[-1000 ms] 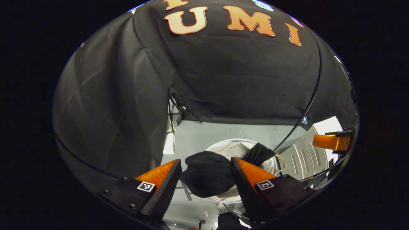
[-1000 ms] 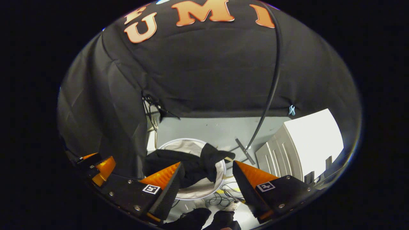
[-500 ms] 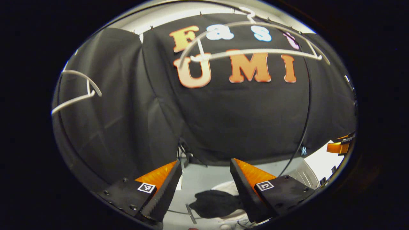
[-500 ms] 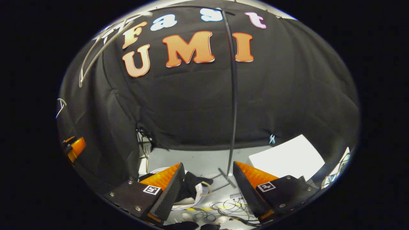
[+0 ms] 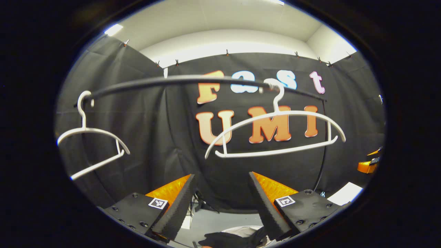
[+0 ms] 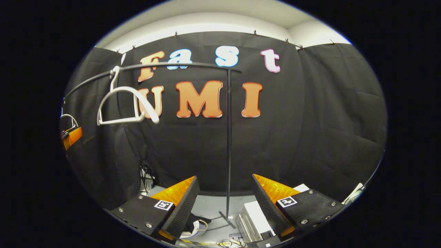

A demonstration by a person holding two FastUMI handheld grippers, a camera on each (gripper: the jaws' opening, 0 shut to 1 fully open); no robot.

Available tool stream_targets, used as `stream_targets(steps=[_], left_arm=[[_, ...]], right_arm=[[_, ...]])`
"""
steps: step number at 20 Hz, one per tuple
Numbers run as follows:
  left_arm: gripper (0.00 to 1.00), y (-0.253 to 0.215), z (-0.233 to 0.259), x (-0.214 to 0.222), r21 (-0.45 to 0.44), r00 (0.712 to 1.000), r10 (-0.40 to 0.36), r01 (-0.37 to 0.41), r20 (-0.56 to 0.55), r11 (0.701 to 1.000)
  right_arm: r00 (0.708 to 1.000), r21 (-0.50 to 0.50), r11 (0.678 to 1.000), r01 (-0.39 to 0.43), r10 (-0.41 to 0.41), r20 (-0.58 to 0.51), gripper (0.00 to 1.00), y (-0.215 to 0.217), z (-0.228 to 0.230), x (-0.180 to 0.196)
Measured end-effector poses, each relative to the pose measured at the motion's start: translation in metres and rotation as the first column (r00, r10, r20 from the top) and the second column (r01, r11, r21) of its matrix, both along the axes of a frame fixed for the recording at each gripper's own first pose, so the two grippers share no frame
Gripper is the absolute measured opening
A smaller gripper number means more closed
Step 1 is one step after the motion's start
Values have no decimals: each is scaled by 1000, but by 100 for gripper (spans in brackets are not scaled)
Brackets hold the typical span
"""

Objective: Grasp the clothes on the hanger with both hands and then place them into the laundry hamper below.

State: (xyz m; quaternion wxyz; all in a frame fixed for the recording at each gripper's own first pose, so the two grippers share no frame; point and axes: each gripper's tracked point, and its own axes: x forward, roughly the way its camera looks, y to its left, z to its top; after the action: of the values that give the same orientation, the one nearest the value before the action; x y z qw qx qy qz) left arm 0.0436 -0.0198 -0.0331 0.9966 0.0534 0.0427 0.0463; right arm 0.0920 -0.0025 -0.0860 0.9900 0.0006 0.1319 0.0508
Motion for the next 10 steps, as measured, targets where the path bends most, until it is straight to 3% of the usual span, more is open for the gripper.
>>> stream_targets(steps=[3, 4, 5, 7, 9, 10], left_arm=[[99, -11, 45, 3, -15, 996, -17, 18, 84, 1000], [99, -10, 58, 3, -11, 994, -15, 16, 106, 1000], [99, -3, 68, 3, -2, 992, -10, 10, 128, 1000], [99, 8, 88, 2, -2, 985, 5, -5, 172, 1000], [99, 17, 101, 2, -14, 979, 12, -9, 202, 1000], [99, 23, 104, 1, -15, 978, 25, -22, 208, 1000]], right_arm=[[995, -3, 1000, 16, -16, 103, 94, -24, 55, -19], [992, -9, 1000, 24, -22, 127, 100, -28, 66, -24], [990, -17, 999, 33, -31, 139, 100, -33, 75, -29], [985, -28, 998, 51, -45, 168, 84, -39, 89, -36], [978, -26, 998, 59, -53, 203, 100, -41, 102, -38], [974, -18, 998, 62, -56, 222, 100, -40, 109, -41]])
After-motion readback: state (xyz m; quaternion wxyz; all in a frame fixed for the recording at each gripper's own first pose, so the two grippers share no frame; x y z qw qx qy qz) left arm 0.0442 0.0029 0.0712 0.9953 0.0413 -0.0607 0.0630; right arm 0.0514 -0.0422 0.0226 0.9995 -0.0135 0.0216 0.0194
